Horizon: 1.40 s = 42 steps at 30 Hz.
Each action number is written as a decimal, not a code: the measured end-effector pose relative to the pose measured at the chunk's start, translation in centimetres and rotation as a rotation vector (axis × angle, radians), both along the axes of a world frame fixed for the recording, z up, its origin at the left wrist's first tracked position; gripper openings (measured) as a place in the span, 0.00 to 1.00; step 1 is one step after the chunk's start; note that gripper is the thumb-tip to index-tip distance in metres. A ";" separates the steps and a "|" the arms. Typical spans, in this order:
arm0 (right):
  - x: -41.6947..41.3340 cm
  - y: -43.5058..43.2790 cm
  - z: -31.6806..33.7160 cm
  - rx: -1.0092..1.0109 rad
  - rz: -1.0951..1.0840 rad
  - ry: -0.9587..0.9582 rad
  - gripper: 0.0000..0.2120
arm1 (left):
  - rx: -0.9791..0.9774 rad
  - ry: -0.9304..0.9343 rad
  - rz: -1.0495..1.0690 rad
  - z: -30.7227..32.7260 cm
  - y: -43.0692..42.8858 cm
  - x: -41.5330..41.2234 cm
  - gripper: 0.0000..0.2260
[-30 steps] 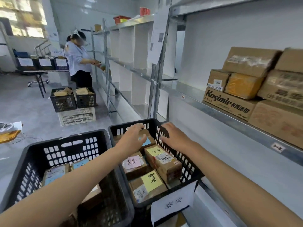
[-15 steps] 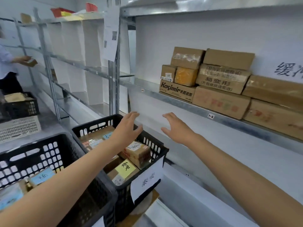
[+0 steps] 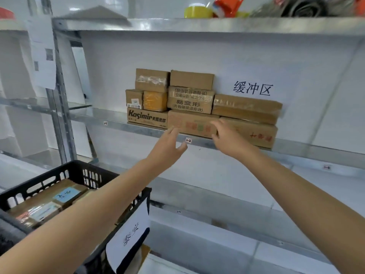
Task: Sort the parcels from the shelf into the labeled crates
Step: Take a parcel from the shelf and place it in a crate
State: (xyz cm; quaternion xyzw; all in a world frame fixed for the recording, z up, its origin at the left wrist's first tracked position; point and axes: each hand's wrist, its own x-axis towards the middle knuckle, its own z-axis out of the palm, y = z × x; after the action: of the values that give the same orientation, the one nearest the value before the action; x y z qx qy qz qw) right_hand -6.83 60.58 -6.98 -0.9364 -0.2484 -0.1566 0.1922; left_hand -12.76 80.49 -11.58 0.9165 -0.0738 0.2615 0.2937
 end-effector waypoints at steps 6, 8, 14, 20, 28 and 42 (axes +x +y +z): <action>0.9 -6.4 1.8 0.036 -0.122 -0.074 0.24 | 0.055 -0.031 -0.082 3.9 -4.6 3.8 0.21; 1.9 -8.5 2.2 0.060 -0.169 -0.080 0.25 | 0.064 -0.010 -0.090 5.0 -6.1 5.3 0.22; 5.3 -12.7 2.9 0.038 -0.281 -0.044 0.26 | 0.010 0.033 -0.088 7.0 -9.1 9.6 0.24; 9.1 -15.3 4.2 0.075 -0.329 -0.016 0.27 | -0.065 0.069 -0.073 8.1 -9.8 13.7 0.24; 13.5 -16.6 4.9 0.267 -0.376 0.011 0.24 | -0.217 0.092 0.013 7.5 -11.3 19.1 0.22; 18.0 -16.3 3.8 0.619 -0.406 0.126 0.35 | -0.221 0.071 0.014 6.5 -10.6 21.1 0.25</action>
State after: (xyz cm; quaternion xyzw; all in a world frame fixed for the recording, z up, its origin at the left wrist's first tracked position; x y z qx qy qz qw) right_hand 11.13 44.26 -3.15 -0.8721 0.0138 -0.2014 0.4458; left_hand 8.37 69.88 -5.08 0.8877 -0.0279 0.2374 0.3934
